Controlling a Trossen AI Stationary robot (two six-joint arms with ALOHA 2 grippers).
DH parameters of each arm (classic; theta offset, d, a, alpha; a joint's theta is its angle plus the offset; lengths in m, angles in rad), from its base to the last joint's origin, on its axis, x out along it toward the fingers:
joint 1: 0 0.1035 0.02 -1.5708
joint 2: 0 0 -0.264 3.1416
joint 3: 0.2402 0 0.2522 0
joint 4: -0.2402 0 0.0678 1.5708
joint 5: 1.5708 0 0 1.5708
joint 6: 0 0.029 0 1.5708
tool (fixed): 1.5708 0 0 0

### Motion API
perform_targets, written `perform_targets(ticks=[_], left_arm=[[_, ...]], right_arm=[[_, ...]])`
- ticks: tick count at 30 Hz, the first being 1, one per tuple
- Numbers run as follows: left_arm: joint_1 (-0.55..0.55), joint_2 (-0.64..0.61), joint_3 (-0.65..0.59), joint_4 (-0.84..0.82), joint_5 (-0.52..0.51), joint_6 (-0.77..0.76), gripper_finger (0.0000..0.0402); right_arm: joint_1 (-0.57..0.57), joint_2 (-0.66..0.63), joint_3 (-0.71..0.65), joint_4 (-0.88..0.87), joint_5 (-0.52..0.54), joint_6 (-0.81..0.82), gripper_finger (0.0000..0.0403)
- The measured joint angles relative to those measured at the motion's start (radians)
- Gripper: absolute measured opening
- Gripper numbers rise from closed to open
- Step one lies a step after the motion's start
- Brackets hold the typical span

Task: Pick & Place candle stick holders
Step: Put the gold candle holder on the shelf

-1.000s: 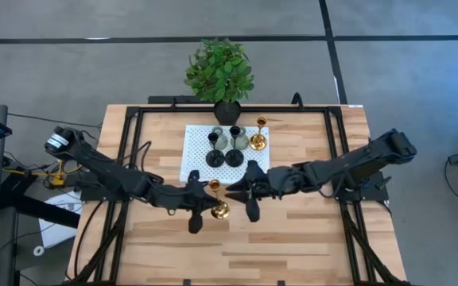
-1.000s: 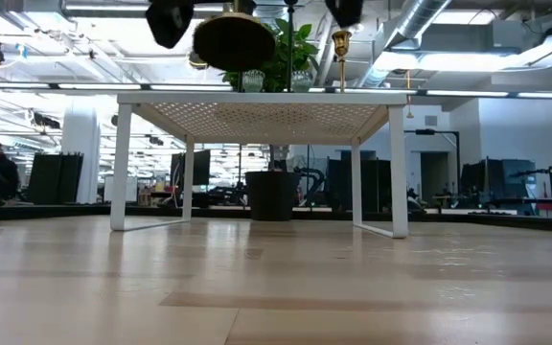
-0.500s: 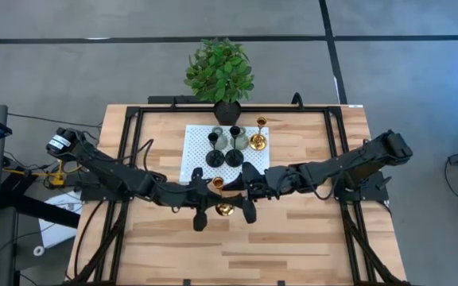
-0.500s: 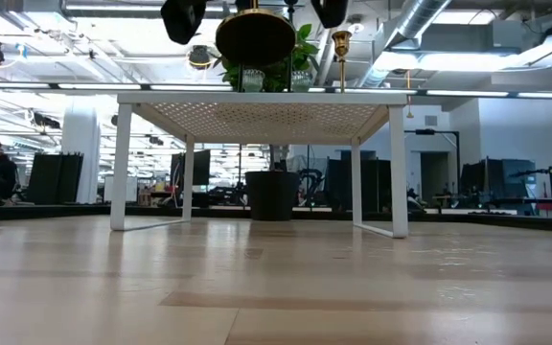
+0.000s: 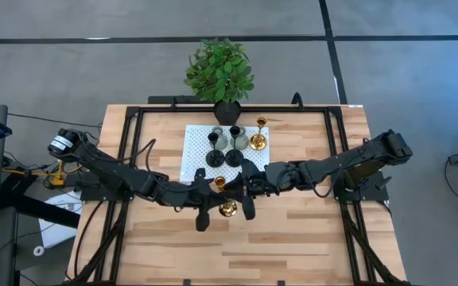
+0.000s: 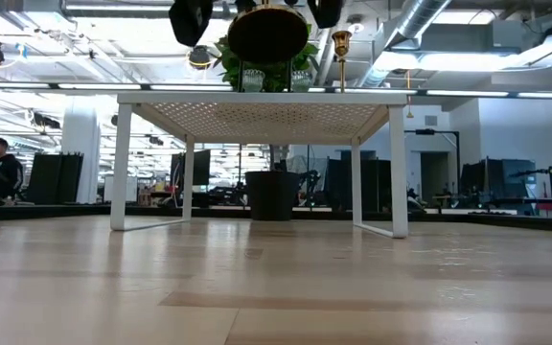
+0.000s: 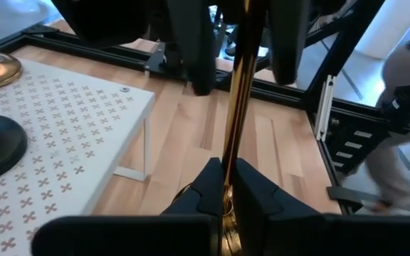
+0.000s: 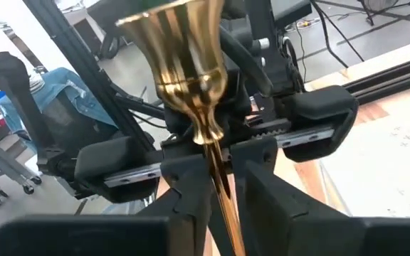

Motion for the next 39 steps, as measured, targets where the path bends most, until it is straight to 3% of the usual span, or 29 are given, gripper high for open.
perform_targets(ticks=[6,11,22,30,34,39], left_arm=[[0.000,0.004,0.000,0.011,0.006,-0.008,0.0021],[-0.001,0.000,0.000,0.012,0.001,0.036,0.0039],[-0.009,-0.018,-0.001,-0.004,-0.004,0.059,0.0039],[-0.041,-0.121,-0.001,-0.026,0.001,0.102,0.0035],[-0.069,-0.176,-0.001,-0.022,-0.016,0.143,0.0028],[-0.115,-0.220,-0.001,-0.021,-0.117,0.228,0.0014]], right_arm=[[-0.001,0.000,0.000,0.005,0.001,-0.042,0.0012],[0.003,0.000,0.000,0.010,0.018,-0.054,0.0008],[0.080,-0.008,0.003,-0.060,0.211,-0.100,0.0003],[0.151,-0.071,0.001,-0.216,0.407,-0.086,0.0001],[0.192,-0.127,-0.001,-0.285,0.571,-0.094,0.0001],[0.243,-0.163,0.000,-0.385,0.803,-0.071,0.0001]])
